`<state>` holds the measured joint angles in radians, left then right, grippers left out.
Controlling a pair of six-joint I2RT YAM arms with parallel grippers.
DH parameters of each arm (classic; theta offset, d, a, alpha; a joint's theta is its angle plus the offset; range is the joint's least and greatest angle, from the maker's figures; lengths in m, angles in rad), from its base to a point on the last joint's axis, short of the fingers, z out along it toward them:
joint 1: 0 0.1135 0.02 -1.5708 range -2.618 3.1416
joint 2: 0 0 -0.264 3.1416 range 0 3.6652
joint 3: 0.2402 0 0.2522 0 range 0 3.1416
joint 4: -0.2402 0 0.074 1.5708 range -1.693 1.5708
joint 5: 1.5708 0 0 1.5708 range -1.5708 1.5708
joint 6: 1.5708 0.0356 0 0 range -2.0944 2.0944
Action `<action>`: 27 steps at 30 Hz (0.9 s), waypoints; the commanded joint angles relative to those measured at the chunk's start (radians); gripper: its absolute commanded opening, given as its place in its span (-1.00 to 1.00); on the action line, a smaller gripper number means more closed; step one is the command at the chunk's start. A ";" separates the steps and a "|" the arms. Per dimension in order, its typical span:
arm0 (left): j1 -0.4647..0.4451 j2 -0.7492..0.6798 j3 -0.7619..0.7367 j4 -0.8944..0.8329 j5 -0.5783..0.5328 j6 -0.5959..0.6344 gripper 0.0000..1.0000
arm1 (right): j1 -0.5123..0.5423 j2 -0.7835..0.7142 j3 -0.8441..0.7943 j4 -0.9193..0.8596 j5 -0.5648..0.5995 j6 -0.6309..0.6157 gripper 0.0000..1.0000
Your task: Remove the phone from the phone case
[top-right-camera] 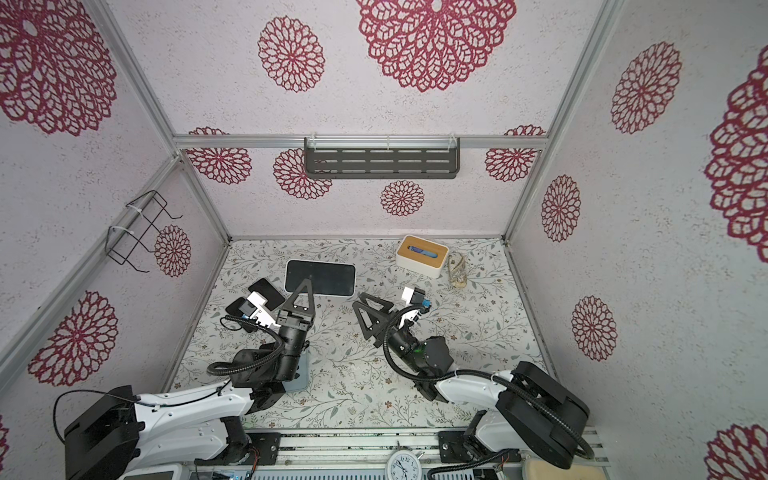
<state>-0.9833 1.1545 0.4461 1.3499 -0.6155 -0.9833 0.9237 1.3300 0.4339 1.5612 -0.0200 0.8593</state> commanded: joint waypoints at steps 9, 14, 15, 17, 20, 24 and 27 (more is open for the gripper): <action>-0.009 0.002 0.031 0.071 0.024 -0.020 -1.00 | 0.001 0.075 0.148 0.125 -0.049 0.054 -0.04; -0.011 0.001 0.028 0.071 0.021 -0.025 -1.00 | -0.002 0.098 0.167 0.125 -0.060 0.080 -0.35; -0.010 0.000 0.026 0.071 0.019 -0.025 -1.00 | -0.001 0.096 0.166 0.125 -0.060 0.080 -0.39; -0.010 -0.002 0.025 0.071 0.019 -0.025 -1.00 | -0.001 0.093 0.160 0.125 -0.059 0.078 -0.43; -0.010 -0.008 0.024 0.071 0.013 -0.022 -1.00 | -0.001 0.087 0.150 0.125 -0.061 0.078 -0.44; -0.011 -0.017 0.023 0.071 0.007 -0.013 -1.00 | -0.001 0.072 0.127 0.125 -0.066 0.081 -0.16; -0.010 -0.026 0.022 0.071 0.002 -0.008 -1.00 | 0.000 0.055 0.102 0.125 -0.054 0.077 -0.13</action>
<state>-0.9878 1.1587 0.4461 1.3502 -0.6167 -0.9993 0.9234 1.4307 0.5488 1.5703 -0.0681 0.9367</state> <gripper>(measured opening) 0.119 0.435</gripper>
